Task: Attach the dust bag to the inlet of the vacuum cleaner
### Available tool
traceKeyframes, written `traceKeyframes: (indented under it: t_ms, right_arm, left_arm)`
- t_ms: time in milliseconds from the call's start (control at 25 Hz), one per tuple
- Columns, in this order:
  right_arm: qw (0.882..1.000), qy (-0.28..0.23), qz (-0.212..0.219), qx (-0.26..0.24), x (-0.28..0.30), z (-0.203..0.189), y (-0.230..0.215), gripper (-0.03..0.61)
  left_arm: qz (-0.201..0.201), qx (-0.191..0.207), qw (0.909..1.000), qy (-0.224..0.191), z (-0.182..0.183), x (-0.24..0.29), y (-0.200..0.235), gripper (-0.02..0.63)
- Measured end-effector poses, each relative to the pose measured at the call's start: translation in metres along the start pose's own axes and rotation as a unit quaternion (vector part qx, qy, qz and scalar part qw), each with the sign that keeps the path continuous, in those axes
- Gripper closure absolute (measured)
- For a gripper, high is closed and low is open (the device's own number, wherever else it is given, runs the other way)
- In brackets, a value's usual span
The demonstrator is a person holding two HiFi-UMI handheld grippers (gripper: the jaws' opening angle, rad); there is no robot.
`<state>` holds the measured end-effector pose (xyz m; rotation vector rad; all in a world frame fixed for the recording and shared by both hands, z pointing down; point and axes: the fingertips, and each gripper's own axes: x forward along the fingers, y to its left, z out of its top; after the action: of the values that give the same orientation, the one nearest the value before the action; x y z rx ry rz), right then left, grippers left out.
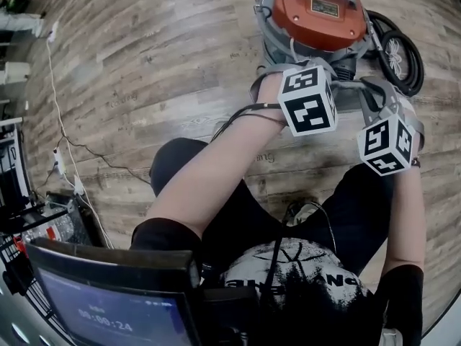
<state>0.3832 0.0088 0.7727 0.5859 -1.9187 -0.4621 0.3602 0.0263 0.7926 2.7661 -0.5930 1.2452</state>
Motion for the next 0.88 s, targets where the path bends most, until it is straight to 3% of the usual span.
traceKeyframes:
  t_ms: [120, 240, 640, 880]
  right_arm:
    - [0.999, 0.007, -0.009, -0.042, -0.002, 0.008, 0.001, 0.546]
    - [0.999, 0.008, -0.011, -0.053, -0.002, 0.011, 0.003, 0.546]
    - [1.000, 0.011, 0.005, 0.027, 0.000, -0.028, 0.012, 0.548]
    - [1.000, 0.000, -0.001, 0.026, -0.001, -0.016, 0.004, 0.549]
  left_arm:
    - [-0.005, -0.017, 0.9998, 0.010, -0.006, 0.002, -0.001, 0.586]
    - [-0.002, 0.001, 0.9998, 0.022, -0.009, 0.000, -0.001, 0.586]
    - [0.022, 0.070, 0.9973, -0.012, 0.028, -0.002, -0.002, 0.568]
    - [0.007, 0.044, 0.9990, -0.002, 0.016, -0.003, -0.002, 0.580]
